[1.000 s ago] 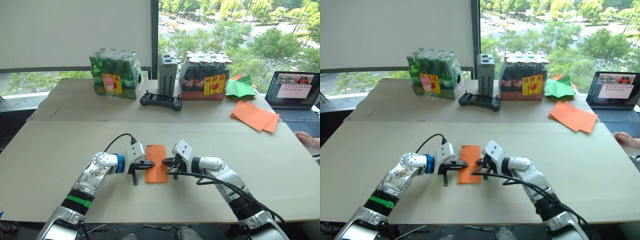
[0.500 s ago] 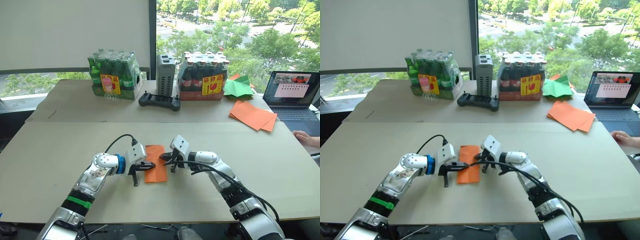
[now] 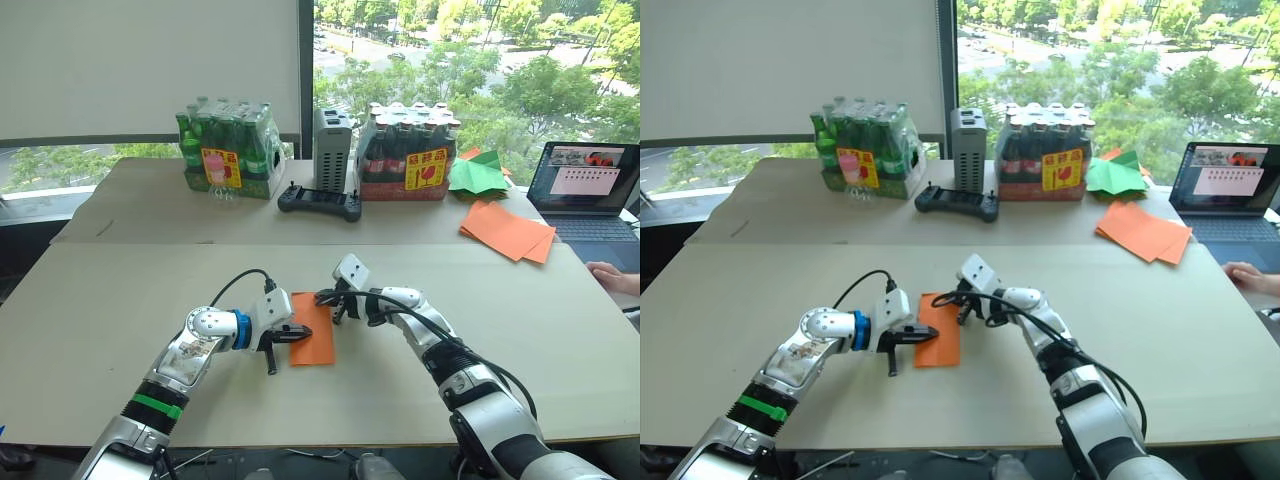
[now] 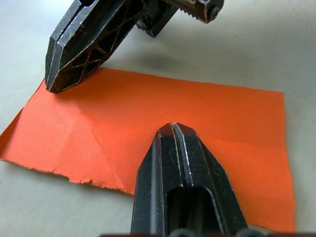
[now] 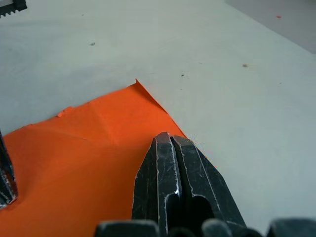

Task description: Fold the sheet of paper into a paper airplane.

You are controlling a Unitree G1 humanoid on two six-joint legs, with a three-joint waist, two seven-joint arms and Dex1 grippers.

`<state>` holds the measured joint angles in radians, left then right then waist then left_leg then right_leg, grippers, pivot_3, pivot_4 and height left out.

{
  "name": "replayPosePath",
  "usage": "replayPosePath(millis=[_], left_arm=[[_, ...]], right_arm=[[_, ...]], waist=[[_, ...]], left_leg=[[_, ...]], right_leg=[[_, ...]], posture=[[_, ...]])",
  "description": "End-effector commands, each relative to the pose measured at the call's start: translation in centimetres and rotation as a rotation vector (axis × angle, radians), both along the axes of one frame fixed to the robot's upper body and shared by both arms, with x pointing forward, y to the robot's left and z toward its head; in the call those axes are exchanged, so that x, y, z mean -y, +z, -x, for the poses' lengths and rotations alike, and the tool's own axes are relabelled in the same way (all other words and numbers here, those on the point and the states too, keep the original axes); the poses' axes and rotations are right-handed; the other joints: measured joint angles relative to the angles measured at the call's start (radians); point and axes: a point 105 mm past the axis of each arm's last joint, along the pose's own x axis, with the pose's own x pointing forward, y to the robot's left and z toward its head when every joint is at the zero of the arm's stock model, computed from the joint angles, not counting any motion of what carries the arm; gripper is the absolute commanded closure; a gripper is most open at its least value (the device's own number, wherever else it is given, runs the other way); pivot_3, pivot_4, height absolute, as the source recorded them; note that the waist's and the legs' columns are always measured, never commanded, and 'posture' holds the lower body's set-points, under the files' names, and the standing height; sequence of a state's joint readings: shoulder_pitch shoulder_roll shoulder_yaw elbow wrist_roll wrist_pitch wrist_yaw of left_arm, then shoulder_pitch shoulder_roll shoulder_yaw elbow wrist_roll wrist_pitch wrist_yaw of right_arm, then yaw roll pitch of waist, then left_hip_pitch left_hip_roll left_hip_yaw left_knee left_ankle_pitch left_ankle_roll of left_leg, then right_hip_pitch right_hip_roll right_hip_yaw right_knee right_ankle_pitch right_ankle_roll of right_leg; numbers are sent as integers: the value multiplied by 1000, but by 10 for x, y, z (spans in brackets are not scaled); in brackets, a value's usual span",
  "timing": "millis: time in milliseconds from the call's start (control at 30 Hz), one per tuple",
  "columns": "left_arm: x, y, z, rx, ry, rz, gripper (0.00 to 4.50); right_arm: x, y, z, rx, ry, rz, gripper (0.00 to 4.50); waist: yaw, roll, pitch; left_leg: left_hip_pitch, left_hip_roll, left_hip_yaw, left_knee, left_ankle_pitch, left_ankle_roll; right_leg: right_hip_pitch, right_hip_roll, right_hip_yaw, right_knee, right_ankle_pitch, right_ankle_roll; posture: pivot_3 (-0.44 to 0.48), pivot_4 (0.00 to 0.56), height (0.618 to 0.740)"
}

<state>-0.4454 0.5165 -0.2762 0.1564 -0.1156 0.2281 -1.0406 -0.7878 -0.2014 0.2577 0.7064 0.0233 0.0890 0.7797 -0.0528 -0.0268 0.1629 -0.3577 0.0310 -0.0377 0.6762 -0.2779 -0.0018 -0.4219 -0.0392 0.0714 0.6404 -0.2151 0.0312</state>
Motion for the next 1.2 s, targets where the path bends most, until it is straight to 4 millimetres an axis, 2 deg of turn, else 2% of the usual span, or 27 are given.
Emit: replayPosePath(millis=[33,133,367,467,833,1100,1200], left_arm=[[-2,-10,6,-29,-4,-38,4500],[-2,-10,6,-28,-3,-38,4500],[-2,-9,6,-28,0,-39,4500],[-2,-9,5,-28,0,-38,4500],[0,-9,4,-29,-7,-38,4500],[0,-9,4,-30,-11,-40,4500],[1,-10,4,-31,-13,-41,4500]], right_arm=[[7,1,-6,14,-27,1,4450],[8,-2,-4,11,-18,1,4450],[-3,-12,31,-44,129,-53,4450],[-2,-16,39,-68,145,-53,4450],[12,-33,72,-148,166,15,4450],[17,-38,98,-190,209,64,4450],[18,-40,106,-209,224,73,4450]], waist=[[-1,0,0],[-2,0,0],[-3,0,0],[-3,0,0],[5,0,0],[7,0,0],[8,0,0]], left_leg=[[0,0,0,0,0,0],[0,0,0,0,0,0],[0,0,-1,0,0,0],[0,0,-1,0,0,0],[0,0,0,0,0,0],[0,0,0,0,0,0],[0,0,0,0,0,0]], right_leg=[[0,0,0,0,0,0],[0,0,0,0,0,0],[0,0,0,0,0,0],[0,0,0,0,0,0],[0,0,0,0,0,1],[1,0,0,-1,-1,1],[1,0,0,-1,-4,7]], posture=[[0,150,733],[0,150,733],[0,150,733],[0,150,733],[0,150,733],[0,150,733],[0,150,733]])
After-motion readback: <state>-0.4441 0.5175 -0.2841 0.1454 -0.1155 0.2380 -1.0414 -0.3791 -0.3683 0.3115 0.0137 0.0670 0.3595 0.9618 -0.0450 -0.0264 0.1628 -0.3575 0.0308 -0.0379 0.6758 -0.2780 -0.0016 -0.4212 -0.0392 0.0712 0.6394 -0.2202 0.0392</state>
